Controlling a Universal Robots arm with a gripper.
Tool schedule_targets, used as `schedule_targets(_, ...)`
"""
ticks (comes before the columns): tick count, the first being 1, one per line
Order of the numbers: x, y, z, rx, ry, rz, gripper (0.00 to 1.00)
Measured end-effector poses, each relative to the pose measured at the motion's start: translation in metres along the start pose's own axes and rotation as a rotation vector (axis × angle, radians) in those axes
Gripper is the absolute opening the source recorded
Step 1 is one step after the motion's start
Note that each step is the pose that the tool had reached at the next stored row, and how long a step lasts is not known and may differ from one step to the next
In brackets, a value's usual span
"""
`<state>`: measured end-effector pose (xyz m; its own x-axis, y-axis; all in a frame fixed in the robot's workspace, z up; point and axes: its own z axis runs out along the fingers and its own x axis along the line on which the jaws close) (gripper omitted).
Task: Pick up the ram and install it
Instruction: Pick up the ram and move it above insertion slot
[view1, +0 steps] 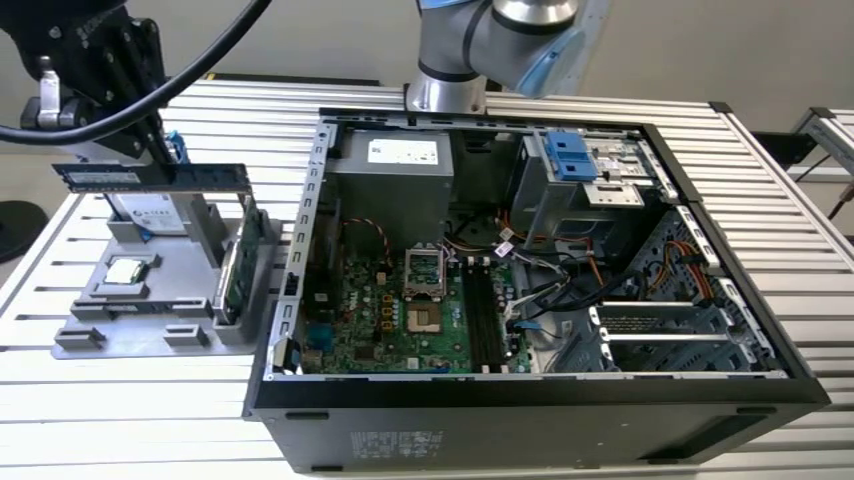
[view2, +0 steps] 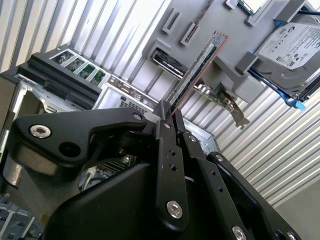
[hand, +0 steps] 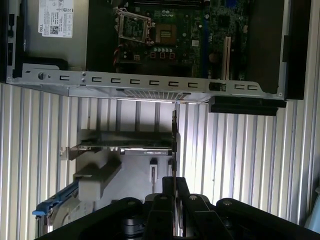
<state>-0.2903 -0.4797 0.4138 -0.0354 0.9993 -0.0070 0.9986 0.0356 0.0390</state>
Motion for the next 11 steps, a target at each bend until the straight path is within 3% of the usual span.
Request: schedule_targets(11, -0.0004, 0.0113, 0.0004, 0.0000, 0.0000, 0.000, 0.00)
